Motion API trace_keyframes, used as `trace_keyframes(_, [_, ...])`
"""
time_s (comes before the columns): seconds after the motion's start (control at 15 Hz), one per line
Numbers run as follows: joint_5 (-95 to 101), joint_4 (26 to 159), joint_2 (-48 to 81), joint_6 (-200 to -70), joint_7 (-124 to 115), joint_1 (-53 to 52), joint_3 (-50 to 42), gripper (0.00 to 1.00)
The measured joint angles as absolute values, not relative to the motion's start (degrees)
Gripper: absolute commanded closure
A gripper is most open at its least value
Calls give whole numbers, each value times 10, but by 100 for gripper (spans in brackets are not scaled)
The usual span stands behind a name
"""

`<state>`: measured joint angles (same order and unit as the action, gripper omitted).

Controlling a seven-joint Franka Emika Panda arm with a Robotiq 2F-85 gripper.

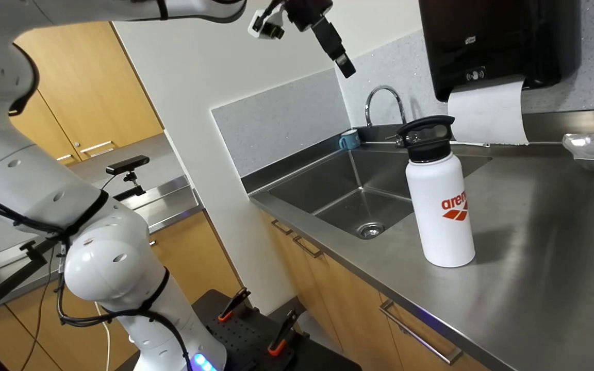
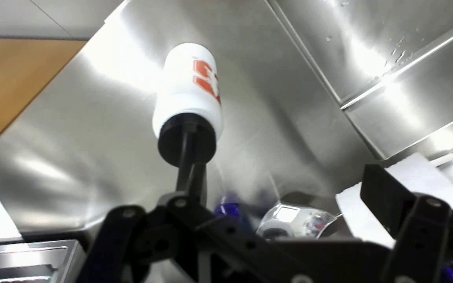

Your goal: Put the lid on the counter

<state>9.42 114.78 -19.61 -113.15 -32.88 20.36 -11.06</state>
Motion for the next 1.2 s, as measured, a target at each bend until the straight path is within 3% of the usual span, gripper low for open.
trace_keyframes(1.2, [102,1157,-80,-1191,-484,248,-167,0])
